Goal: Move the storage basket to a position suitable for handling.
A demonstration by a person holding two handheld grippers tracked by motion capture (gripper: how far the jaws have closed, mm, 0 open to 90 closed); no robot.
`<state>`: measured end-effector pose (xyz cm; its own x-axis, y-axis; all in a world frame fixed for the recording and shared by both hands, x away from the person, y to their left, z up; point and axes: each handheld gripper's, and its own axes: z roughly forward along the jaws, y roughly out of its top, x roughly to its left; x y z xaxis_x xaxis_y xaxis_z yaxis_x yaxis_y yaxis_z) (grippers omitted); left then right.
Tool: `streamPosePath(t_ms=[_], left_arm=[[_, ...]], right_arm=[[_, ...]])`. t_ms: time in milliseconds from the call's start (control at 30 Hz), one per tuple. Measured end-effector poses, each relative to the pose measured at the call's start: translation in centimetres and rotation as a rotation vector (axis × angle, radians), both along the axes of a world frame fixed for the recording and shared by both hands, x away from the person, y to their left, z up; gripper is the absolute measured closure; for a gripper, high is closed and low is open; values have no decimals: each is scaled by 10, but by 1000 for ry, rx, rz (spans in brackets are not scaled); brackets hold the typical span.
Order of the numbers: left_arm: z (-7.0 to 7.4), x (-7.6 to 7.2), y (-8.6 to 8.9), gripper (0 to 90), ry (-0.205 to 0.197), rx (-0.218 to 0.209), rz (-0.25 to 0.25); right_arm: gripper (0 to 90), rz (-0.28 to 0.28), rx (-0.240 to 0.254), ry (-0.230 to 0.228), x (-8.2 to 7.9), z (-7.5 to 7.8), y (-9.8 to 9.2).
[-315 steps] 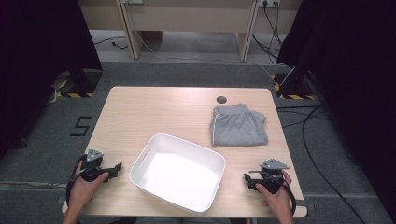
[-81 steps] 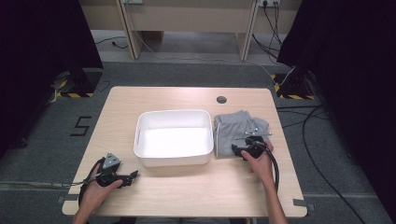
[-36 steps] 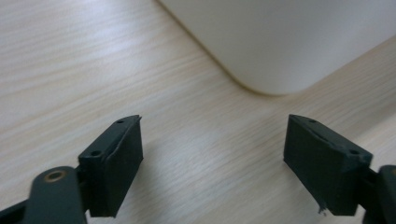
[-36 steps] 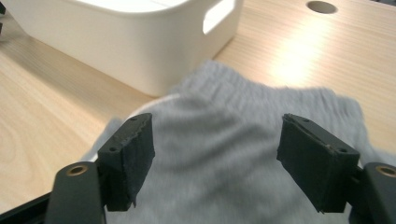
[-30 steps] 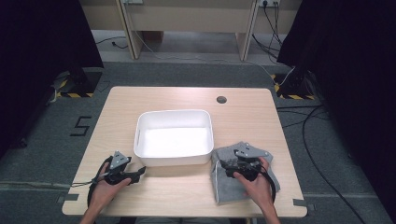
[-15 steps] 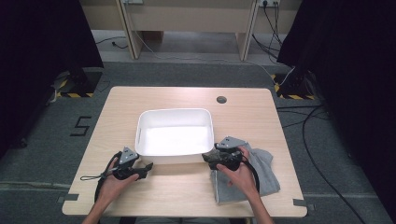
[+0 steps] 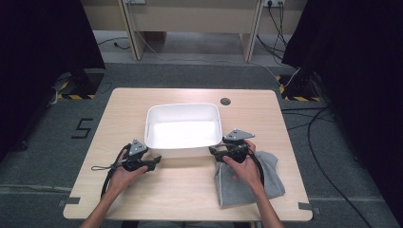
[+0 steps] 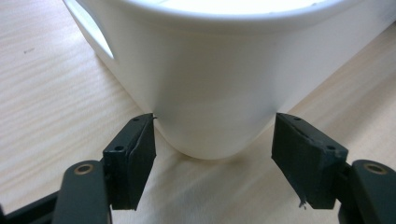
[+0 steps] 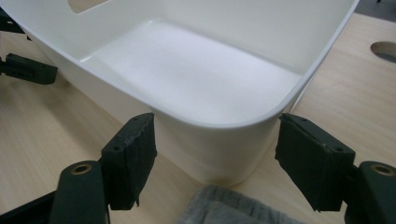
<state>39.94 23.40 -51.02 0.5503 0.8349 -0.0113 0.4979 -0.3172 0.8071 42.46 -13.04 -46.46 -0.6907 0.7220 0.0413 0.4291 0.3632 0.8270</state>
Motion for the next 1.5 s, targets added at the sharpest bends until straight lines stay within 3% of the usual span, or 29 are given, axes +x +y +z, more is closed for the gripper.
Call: streamPosePath(t_ms=[100,300,433,700,1200,1500], left_arm=[[0,7,-3,295,5,-8,-4],[2,18,-8,286,24,-28,-10],[3,24,-14,285,26,-17,-22],[4,31,-26,281,21,-1,-31],[9,31,-45,270,-2,52,-45],[9,31,-52,269,-6,60,-60]], right_arm=[[295,-10,-33,-15,5,1,-2],[303,-17,-45,-15,10,1,-7],[289,-29,-71,-15,13,3,-10],[302,-28,-79,-7,17,4,-22],[268,-32,-95,-5,11,6,-36],[268,-38,-92,-4,9,6,-44]])
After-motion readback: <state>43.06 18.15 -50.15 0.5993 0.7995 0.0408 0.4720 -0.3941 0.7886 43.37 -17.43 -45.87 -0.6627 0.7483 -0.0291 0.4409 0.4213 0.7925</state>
